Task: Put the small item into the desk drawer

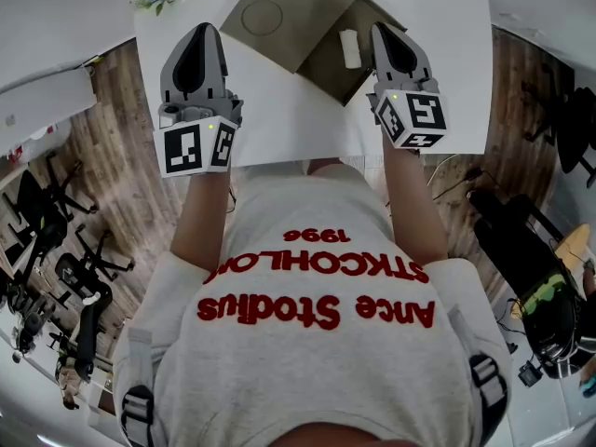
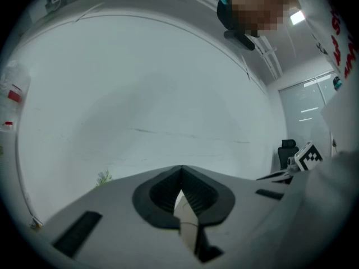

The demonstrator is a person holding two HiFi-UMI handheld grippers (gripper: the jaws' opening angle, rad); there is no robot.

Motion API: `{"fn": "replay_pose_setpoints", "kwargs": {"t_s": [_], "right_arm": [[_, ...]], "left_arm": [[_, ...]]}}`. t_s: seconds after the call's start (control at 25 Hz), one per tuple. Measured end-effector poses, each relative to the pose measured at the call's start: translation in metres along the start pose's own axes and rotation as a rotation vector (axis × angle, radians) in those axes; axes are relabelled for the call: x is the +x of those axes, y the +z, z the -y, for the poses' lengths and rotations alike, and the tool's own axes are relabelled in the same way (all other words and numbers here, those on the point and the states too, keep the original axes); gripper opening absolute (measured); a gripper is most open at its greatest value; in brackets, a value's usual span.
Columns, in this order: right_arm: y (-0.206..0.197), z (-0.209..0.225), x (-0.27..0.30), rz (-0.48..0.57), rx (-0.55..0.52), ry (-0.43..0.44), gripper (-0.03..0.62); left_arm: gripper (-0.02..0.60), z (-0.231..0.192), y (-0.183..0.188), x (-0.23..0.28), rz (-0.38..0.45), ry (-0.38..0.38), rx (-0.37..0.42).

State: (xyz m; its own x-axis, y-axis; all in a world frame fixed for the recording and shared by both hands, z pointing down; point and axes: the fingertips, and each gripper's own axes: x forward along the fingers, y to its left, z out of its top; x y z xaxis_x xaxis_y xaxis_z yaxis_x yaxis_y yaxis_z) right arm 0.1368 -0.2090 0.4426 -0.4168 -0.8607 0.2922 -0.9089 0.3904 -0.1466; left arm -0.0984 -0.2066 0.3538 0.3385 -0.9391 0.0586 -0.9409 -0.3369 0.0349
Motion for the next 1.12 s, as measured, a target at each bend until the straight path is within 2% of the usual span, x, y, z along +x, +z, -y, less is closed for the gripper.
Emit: {"fn": "replay_pose_setpoints", "kwargs": {"t_s": [0.2,0.52,1.12], "right_arm": [[0.042,-0.015,-0.011,0.088,-0.073,0.018,0.006],[0.104,-0.041,-0.034,0.237,-0.123,0.046,0.005],[0.163,-0.070,-0.057,0.399,-0.151,0.120,0.005]], "left_arm": [[0.005,-0.008,0.016,-0.005,0.034,0.005,0.006],[0.005,-0.020,0.042,-0.020,0.088,0.013,0.022],[0.005,-0.020,0.073,-0.034,0.163,0.009,0.048]]}}
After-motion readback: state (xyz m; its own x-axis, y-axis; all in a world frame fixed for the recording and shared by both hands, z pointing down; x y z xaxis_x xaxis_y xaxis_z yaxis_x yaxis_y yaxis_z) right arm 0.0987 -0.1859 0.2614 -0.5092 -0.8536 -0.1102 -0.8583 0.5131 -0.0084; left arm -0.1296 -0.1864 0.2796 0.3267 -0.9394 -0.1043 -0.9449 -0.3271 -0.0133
